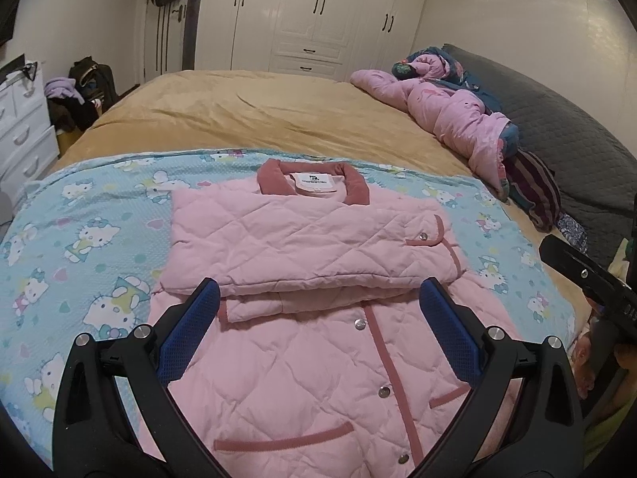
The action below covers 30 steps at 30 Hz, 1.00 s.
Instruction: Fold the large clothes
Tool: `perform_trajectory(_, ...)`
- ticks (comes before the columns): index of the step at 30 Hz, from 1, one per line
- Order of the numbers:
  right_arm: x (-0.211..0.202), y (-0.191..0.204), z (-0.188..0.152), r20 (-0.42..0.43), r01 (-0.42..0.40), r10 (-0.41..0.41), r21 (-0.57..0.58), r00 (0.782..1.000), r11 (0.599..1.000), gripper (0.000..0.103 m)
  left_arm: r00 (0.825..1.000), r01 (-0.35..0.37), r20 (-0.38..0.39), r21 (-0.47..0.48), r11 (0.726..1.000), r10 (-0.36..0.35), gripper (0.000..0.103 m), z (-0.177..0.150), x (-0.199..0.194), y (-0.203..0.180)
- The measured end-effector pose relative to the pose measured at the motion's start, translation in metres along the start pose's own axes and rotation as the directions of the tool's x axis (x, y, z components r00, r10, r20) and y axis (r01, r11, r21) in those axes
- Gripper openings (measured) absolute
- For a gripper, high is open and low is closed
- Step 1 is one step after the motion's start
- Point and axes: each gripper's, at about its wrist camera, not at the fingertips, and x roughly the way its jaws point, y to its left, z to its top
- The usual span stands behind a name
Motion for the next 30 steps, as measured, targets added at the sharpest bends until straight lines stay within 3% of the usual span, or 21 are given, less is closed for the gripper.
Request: perform_trajectory(30, -0.041, 0.003, -0.062, -0.045, -0.004, 0.003, -0.04, 0.999, 0.999, 0.099, 0.998, -0.056, -0.005, 0.01, 0.998, 0.056, 0.094, -0.073, -0.038, 0.011)
